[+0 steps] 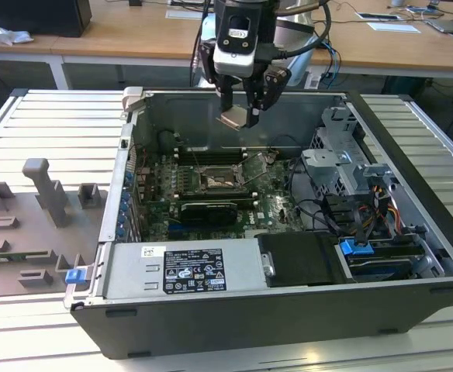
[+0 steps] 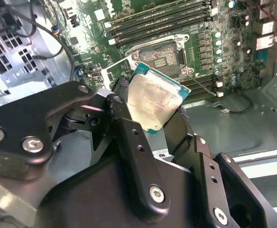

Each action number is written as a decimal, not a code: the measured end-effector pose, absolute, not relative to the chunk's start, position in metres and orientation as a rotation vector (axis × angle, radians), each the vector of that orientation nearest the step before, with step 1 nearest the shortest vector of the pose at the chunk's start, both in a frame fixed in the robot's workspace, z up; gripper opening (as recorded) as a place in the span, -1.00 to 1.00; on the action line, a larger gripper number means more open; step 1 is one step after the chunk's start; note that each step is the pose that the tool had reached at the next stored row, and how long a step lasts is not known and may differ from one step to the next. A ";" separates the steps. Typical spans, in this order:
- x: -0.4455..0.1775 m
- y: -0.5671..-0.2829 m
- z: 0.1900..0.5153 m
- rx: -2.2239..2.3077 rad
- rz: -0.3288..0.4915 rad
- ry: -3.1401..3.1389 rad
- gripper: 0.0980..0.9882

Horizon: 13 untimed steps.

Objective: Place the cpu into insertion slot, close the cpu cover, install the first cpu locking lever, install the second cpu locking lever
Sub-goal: 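Place the cpu into insertion slot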

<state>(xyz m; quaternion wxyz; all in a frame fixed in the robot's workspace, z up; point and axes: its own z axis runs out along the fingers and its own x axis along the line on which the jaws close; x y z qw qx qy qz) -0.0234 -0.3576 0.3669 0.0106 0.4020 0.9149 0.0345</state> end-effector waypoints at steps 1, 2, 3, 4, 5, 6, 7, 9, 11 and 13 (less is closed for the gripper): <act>-0.023 -0.358 0.367 1.294 0.107 2.836 0.00; -0.023 -0.358 0.367 1.319 0.106 2.824 0.00; -0.023 -0.358 0.366 1.348 0.105 2.809 0.00; -0.023 -0.358 0.366 1.373 0.104 2.797 0.00; -0.023 -0.358 0.366 1.388 0.103 2.788 0.00; -0.023 -0.358 0.366 1.413 0.103 2.775 0.00; -0.023 -0.358 0.366 1.429 0.102 2.766 0.00; -0.023 -0.358 0.366 1.459 0.101 2.749 0.00; -0.023 -0.358 0.365 1.493 0.099 2.730 0.00; -0.023 -0.358 0.365 1.549 0.097 2.697 0.00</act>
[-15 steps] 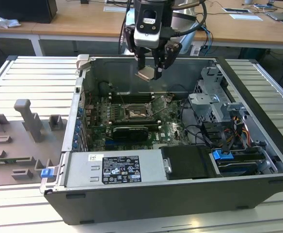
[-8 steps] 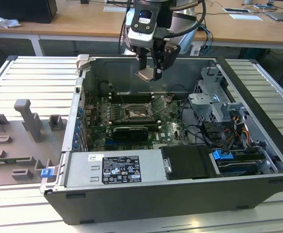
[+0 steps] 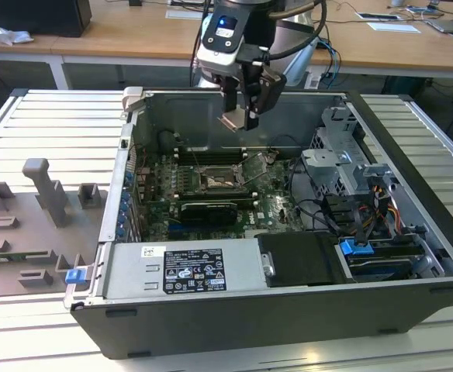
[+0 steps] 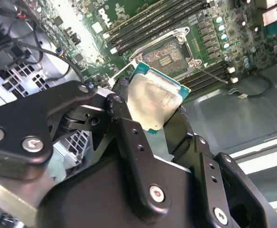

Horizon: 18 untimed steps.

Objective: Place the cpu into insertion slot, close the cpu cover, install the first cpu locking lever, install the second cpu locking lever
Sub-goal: 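Place the cpu into insertion slot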

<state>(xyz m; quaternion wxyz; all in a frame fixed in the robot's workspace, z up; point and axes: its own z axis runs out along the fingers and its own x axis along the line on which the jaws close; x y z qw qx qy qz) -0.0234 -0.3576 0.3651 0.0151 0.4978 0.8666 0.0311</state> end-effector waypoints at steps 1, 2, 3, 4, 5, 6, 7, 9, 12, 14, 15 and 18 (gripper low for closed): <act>-0.023 -0.358 0.365 1.587 0.095 2.673 0.00; -0.023 -0.358 0.365 1.621 0.094 2.651 0.00; -0.023 -0.358 0.364 1.648 0.093 2.633 0.00; -0.023 -0.358 0.364 1.670 0.092 2.619 0.00; -0.023 -0.358 0.364 1.686 0.091 2.608 0.00; -0.023 -0.358 0.364 1.709 0.090 2.592 0.00; -0.023 -0.358 0.364 1.725 0.089 2.581 0.00; -0.023 -0.358 0.364 1.770 0.087 2.549 0.00; -0.023 -0.358 0.363 1.859 0.083 2.481 0.00; -0.023 -0.358 0.363 1.907 0.082 2.443 0.00; -0.023 -0.358 0.363 1.930 0.081 2.424 0.00; -0.023 -0.358 0.362 1.992 0.080 2.372 0.00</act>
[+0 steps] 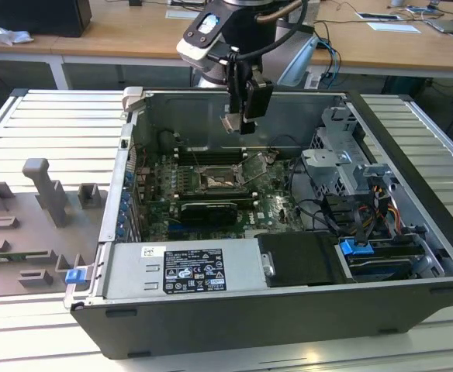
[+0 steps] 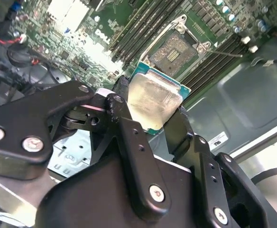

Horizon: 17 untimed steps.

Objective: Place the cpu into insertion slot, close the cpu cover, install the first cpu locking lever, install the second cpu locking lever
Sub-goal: 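Place the cpu into insertion slot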

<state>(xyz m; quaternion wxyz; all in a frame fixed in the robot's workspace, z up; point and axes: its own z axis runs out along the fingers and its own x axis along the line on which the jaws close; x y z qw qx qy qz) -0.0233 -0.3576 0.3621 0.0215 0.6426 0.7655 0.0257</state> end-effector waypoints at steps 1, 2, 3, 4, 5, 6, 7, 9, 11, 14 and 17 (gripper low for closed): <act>-0.023 -0.358 0.362 2.010 0.079 2.357 0.00; -0.023 -0.358 0.362 2.024 0.078 2.344 0.00; -0.023 -0.358 0.361 2.037 0.078 2.332 0.00; -0.024 -0.358 0.361 2.058 0.077 2.314 0.00; -0.024 -0.358 0.361 2.062 0.077 2.309 0.00; -0.024 -0.357 0.361 2.065 0.077 2.307 0.00; -0.024 -0.357 0.360 2.066 0.077 2.305 0.00; -0.024 -0.357 0.359 2.068 0.077 2.304 0.00; -0.024 -0.357 0.356 2.069 0.077 2.304 0.00; -0.024 -0.357 0.353 2.069 0.077 2.304 0.00; -0.024 -0.357 0.351 2.070 0.075 2.305 0.00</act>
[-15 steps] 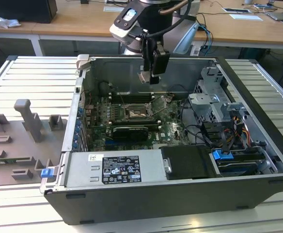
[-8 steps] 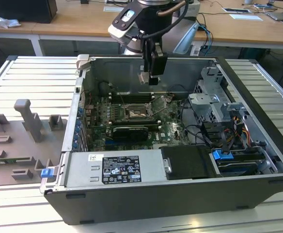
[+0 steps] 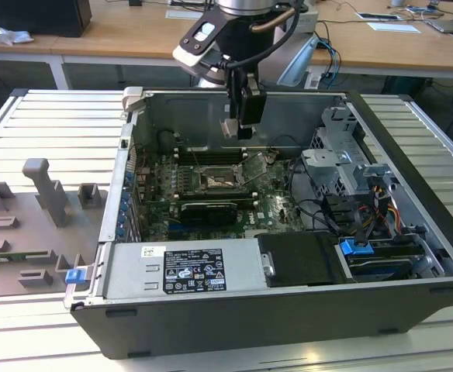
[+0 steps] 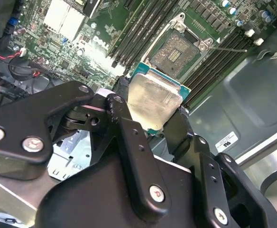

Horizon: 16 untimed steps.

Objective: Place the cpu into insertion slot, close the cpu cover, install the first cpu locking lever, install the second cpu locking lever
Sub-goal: 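Place the cpu into insertion slot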

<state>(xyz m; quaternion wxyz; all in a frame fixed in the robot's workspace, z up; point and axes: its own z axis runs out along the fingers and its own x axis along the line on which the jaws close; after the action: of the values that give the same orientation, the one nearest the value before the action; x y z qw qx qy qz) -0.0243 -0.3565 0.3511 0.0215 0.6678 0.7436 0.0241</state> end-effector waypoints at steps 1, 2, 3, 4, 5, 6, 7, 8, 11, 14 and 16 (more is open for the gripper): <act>-0.024 -0.356 0.350 2.070 0.074 2.305 0.00; -0.024 -0.356 0.349 2.071 0.072 2.306 0.00; -0.024 -0.356 0.348 2.072 0.071 2.307 0.00; -0.024 -0.355 0.347 2.072 0.070 2.308 0.00; -0.024 -0.355 0.346 2.073 0.069 2.308 0.00; -0.024 -0.355 0.346 2.074 0.067 2.309 0.00; -0.024 -0.354 0.345 2.074 0.067 2.309 0.00; -0.024 -0.354 0.342 2.075 0.065 2.310 0.00; -0.024 -0.353 0.337 2.076 0.063 2.311 0.00; -0.024 -0.353 0.334 2.077 0.061 2.312 0.00; -0.024 -0.352 0.332 2.078 0.059 2.313 0.00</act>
<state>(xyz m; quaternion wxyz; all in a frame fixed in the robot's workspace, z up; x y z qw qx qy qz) -0.0243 -0.3520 0.3318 0.0160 0.6681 0.7436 0.0189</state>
